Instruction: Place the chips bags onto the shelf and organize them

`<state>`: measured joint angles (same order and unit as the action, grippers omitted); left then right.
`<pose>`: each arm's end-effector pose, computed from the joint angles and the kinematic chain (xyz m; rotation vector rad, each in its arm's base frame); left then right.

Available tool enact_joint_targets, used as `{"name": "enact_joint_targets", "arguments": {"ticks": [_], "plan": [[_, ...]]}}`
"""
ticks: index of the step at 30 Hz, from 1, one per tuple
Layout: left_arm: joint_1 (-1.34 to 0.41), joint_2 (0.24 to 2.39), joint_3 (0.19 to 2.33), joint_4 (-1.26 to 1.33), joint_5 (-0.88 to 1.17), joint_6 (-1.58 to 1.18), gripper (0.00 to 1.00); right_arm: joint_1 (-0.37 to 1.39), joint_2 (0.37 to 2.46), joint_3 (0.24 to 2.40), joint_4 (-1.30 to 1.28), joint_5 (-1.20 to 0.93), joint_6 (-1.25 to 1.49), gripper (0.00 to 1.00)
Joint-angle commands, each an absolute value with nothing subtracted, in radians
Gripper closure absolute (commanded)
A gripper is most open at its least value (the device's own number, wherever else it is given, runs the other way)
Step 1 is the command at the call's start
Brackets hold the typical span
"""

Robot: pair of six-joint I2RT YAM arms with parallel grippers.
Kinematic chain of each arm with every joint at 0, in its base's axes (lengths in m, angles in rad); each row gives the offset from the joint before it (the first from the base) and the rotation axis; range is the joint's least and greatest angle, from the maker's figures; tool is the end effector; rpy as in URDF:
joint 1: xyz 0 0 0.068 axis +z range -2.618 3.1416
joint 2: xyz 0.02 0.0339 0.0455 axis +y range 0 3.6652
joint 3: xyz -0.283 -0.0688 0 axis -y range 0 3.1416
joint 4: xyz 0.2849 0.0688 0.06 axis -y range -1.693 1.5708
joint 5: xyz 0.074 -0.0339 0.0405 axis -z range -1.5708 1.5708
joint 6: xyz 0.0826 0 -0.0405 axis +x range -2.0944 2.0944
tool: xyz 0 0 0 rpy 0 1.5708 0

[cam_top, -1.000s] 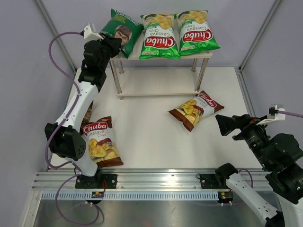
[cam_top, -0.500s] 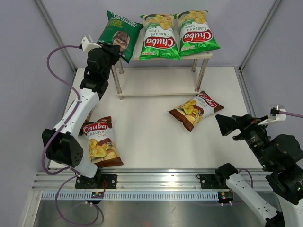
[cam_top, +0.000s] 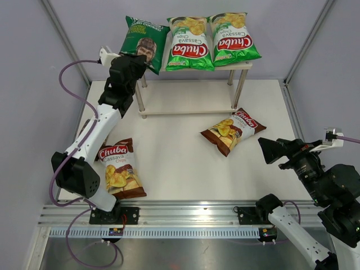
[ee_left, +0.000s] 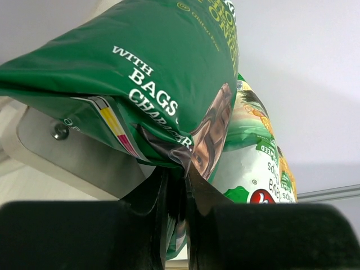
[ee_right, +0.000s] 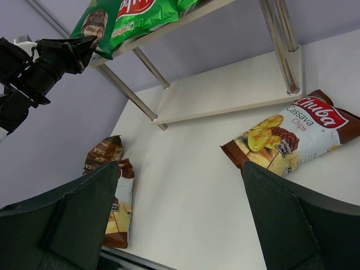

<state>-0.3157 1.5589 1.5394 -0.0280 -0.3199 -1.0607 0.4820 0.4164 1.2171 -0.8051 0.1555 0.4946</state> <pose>0.4405 -0.1165 0.4437 -0.8403 1.4503 -0.7970 0.0698 0.0221 0.4736 0.1348 1.6062 0.6400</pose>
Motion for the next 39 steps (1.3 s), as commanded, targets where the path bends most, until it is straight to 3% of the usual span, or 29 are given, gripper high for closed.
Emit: {"name": "enact_joint_targets", "arguments": {"ticks": [1,24,27,30,31,33,34,39], "plan": [[-0.348,1.58,1.58,-0.064,-0.383,-1.115,0.94,0.477,0.411,1.235,-0.776,0.15,0.5,0.01],[-0.383,1.661,1.626,-0.067,-0.416,-1.178,0.82,0.477,0.408,1.249,-0.788,0.146,0.497,0.0],[-0.385,1.637,1.585,-0.037,-0.408,-1.184,0.71,0.477,0.408,1.246,-0.79,0.143,0.499,0.01],[-0.388,1.612,1.56,-0.032,-0.422,-1.178,0.53,0.477,0.407,1.244,-0.788,0.146,0.495,0.01],[-0.388,1.608,1.557,-0.031,-0.425,-1.174,0.42,0.479,0.407,1.244,-0.788,0.146,0.495,0.0],[-0.388,1.594,1.549,-0.037,-0.437,-1.161,0.32,0.477,0.405,1.243,-0.788,0.144,0.495,0.0],[-0.388,1.589,1.548,-0.041,-0.445,-1.155,0.2,0.477,0.402,1.243,-0.79,0.144,0.497,0.01],[-0.388,1.549,1.523,-0.035,-0.453,-1.106,0.01,0.477,0.403,1.243,-0.792,0.144,0.497,0.01]]}}
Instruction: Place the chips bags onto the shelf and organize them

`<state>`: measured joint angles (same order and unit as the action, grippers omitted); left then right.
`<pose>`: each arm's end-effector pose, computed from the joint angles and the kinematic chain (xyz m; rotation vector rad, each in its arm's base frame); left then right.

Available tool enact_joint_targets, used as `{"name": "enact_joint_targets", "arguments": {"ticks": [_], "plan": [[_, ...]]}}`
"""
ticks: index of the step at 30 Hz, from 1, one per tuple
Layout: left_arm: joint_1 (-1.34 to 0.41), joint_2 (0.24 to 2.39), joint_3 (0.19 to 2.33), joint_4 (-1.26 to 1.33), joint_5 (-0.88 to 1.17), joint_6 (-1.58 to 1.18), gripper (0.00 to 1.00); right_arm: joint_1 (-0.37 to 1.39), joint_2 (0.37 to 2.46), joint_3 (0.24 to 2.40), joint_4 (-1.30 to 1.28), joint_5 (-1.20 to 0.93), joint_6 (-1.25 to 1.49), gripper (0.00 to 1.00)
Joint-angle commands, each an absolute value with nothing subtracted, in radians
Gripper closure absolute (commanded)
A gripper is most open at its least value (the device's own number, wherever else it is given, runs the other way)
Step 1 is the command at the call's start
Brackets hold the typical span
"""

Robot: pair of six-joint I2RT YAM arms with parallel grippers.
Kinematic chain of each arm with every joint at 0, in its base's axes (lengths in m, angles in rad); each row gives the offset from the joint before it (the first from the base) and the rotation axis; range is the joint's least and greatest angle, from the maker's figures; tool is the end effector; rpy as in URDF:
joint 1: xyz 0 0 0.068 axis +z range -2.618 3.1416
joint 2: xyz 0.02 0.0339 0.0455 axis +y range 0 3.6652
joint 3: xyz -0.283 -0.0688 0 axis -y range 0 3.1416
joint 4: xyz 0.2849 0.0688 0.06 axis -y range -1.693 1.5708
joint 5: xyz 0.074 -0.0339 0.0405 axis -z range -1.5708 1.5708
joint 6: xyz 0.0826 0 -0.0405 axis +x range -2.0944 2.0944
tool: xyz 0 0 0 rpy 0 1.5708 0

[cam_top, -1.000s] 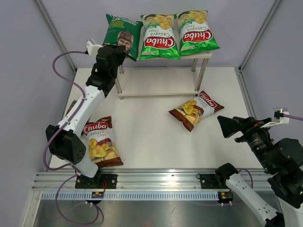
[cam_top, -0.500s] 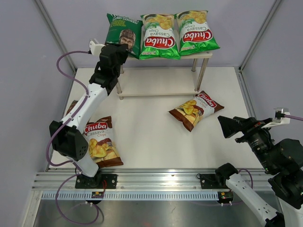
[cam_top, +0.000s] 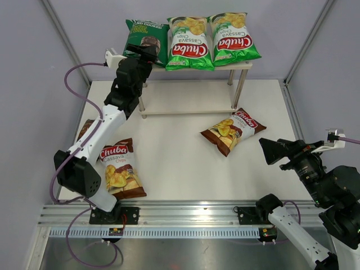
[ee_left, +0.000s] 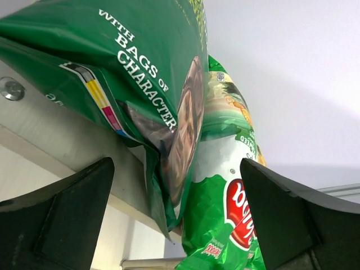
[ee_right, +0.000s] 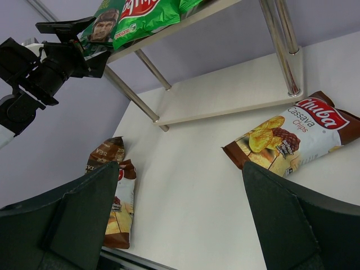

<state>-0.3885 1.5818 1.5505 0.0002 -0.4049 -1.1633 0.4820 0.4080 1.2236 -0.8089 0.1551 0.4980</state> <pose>0.4377 -0.1440 0.4429 -0.9210 1.3941 -0.8725 0.0657 0.0199 0.4754 0.1376 1.5953 0.6469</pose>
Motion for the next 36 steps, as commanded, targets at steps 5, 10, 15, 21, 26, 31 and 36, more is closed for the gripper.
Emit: {"name": "enact_joint_targets", "arguments": {"ticks": [5,10,15,21,26,31,36], "plan": [[-0.388,1.517,1.52,-0.081,-0.452,-1.063,0.01,0.477,0.4,1.23,-0.787,0.141,0.502,0.01],[-0.387,1.428,1.459,-0.135,-0.506,-1.042,0.01,0.477,0.41,1.216,-0.782,0.133,0.489,0.01],[-0.385,1.299,1.388,-0.146,-0.526,-0.994,0.01,0.477,0.468,1.169,-0.77,0.124,0.471,0.0],[-0.387,1.117,1.281,-0.23,-0.526,-0.91,0.01,0.477,0.586,1.092,-0.767,0.21,0.483,0.01],[-0.385,0.973,1.161,-0.273,-0.451,-0.812,0.01,0.477,0.635,0.993,-0.69,0.209,0.503,0.01],[-0.387,0.936,1.077,-0.307,-0.269,-0.695,0.01,0.477,0.725,0.882,-0.6,0.273,0.532,0.0],[-0.408,0.965,0.971,-0.267,-0.066,-0.664,0.01,0.456,0.84,0.792,-0.491,0.281,0.59,0.01]]}}
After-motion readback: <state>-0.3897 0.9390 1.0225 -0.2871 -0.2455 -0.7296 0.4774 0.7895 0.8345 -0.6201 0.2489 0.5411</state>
